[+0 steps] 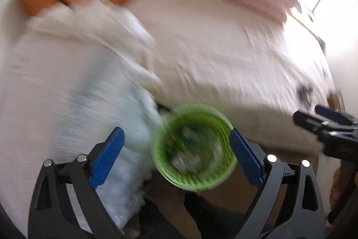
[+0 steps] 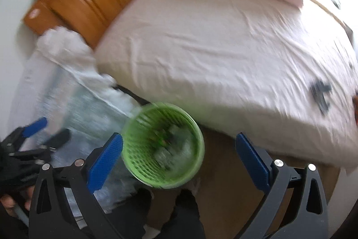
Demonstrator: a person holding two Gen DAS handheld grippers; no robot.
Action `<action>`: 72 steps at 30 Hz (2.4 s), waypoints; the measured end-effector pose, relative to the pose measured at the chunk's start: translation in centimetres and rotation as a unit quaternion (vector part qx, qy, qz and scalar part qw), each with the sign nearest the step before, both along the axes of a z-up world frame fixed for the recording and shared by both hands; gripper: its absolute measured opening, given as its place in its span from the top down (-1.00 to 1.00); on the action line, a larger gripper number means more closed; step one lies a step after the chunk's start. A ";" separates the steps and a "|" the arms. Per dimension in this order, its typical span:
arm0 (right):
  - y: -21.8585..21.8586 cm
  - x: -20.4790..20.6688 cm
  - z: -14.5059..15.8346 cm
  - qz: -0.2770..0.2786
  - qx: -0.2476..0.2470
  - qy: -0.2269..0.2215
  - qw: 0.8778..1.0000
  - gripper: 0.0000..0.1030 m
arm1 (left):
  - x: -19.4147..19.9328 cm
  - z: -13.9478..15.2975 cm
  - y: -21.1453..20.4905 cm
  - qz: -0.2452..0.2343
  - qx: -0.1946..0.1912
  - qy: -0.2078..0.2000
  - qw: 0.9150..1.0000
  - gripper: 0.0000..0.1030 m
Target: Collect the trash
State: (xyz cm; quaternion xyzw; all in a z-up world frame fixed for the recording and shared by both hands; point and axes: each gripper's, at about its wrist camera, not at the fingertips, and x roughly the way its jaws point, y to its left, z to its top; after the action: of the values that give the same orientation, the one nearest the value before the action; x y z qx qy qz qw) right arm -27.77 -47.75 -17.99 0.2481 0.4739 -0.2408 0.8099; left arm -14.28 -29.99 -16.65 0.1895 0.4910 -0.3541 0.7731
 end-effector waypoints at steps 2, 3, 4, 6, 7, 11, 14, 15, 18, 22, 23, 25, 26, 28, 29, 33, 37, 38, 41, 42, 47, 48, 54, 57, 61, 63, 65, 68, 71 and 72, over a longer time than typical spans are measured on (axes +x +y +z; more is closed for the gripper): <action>1.7 3.1 3.6 0.039 -0.027 -0.036 0.998 -0.94 | 1.8 5.2 3.2 0.051 -0.029 -0.053 0.997 -0.85; 2.8 4.8 5.6 0.061 -0.044 -0.053 0.996 -0.96 | 2.5 7.8 5.0 0.077 -0.042 -0.081 0.993 -0.85; 4.0 6.5 7.6 0.082 -0.063 -0.071 0.992 -0.95 | 3.0 9.5 6.2 0.095 -0.050 -0.101 0.989 -0.85; 6.2 9.5 11.4 0.123 -0.091 -0.110 0.982 -0.95 | 4.1 13.3 9.1 0.139 -0.062 -0.149 0.977 -0.85; 7.0 10.3 12.5 0.135 -0.097 -0.123 0.978 -0.95 | 4.7 15.6 10.9 0.165 -0.064 -0.176 0.968 -0.85; 12.0 14.8 20.0 0.205 -0.127 -0.203 0.949 -0.95 | 6.7 21.3 16.0 0.236 -0.067 -0.221 0.944 -0.85; 15.2 16.7 24.4 0.236 -0.140 -0.248 0.929 -0.95 | 8.2 24.9 19.6 0.285 -0.090 -0.229 0.926 -0.85; 16.3 17.2 25.7 0.245 -0.146 -0.260 0.923 -0.95 | 8.5 25.6 20.4 0.296 -0.097 -0.231 0.922 -0.85; 18.7 17.7 28.3 0.258 -0.168 -0.286 0.908 -0.95 | 9.6 28.0 23.0 0.330 -0.113 -0.238 0.907 -0.85; 20.9 18.4 29.4 0.270 -0.177 -0.292 0.900 -0.95 | 10.0 29.2 24.2 0.355 -0.104 -0.251 0.895 -0.85; 21.3 18.6 29.3 0.271 -0.177 -0.289 0.901 -0.96 | 10.1 29.1 24.4 0.359 -0.100 -0.249 0.894 -0.85; 21.7 19.0 29.0 0.275 -0.171 -0.284 0.902 -0.96 | 10.8 28.7 24.7 0.360 -0.098 -0.241 0.896 -0.85; 21.8 19.1 28.6 0.277 -0.166 -0.280 0.904 -0.96 | 11.0 28.6 24.7 0.360 -0.097 -0.237 0.897 -0.85; 21.9 19.1 28.0 0.278 -0.160 -0.271 0.908 -0.96 | 11.3 28.1 24.8 0.357 -0.095 -0.226 0.901 -0.85; 21.9 19.2 27.7 0.278 -0.157 -0.266 0.910 -0.96 | 11.4 27.7 24.8 0.356 -0.095 -0.222 0.903 -0.85; 21.5 19.4 27.0 0.275 -0.151 -0.255 0.915 -0.96 | 11.5 27.0 24.4 0.352 -0.096 -0.210 0.907 -0.85; 21.1 19.5 27.0 0.271 -0.150 -0.255 0.916 -0.96 | 11.6 26.8 23.9 0.348 -0.093 -0.208 0.909 -0.85; 21.0 19.5 26.9 0.269 -0.150 -0.255 0.916 -0.96 | 11.6 26.8 23.8 0.348 -0.093 -0.209 0.909 -0.85; 20.8 19.3 27.0 0.268 -0.149 -0.256 0.917 -0.96 | 11.5 26.8 23.6 0.348 -0.093 -0.209 0.909 -0.85; 20.8 19.2 27.1 0.267 -0.149 -0.256 0.917 -0.96 | 11.5 26.9 23.6 0.347 -0.094 -0.209 0.909 -0.85; 20.7 18.9 27.1 0.268 -0.150 -0.257 0.916 -0.96 | 11.6 26.8 23.6 0.348 -0.093 -0.209 0.909 -0.85; 20.6 18.8 27.2 0.268 -0.150 -0.257 0.916 -0.96 | 11.6 26.8 23.6 0.349 -0.092 -0.208 0.909 -0.85; 20.7 18.7 27.2 0.273 -0.151 -0.254 0.916 -0.96 | 11.5 26.7 23.6 0.351 -0.090 -0.205 0.909 -0.85; 20.8 18.6 27.3 0.272 -0.151 -0.254 0.916 -0.96 | 11.5 26.7 23.5 0.351 -0.088 -0.205 0.910 -0.85; 20.8 18.6 27.3 0.273 -0.151 -0.254 0.916 -0.96 | 11.5 26.7 23.6 0.352 -0.088 -0.202 0.910 -0.85; 20.8 18.6 27.3 0.272 -0.151 -0.254 0.916 -0.96 | 11.5 26.7 23.7 0.353 -0.089 -0.203 0.909 -0.85; 20.8 18.6 27.3 0.273 -0.150 -0.254 0.916 -0.96 | 11.5 26.7 23.7 0.352 -0.089 -0.202 0.910 -0.85; 20.9 18.5 27.3 0.272 -0.150 -0.253 0.916 -0.96 | 11.5 26.7 23.7 0.352 -0.089 -0.202 0.909 -0.85; 20.9 18.4 27.3 0.271 -0.149 -0.253 0.917 -0.96 | 11.4 26.6 23.7 0.353 -0.088 -0.201 0.910 -0.85; 21.0 18.4 27.4 0.271 -0.149 -0.252 0.917 -0.96 | 11.4 26.6 23.8 0.353 -0.088 -0.201 0.910 -0.85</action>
State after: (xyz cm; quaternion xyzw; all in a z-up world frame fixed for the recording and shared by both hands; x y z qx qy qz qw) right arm -9.39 -26.79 9.36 0.0393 0.2615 -0.0097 0.9644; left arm -2.89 -6.23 9.97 0.0019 0.3272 -0.0546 0.9434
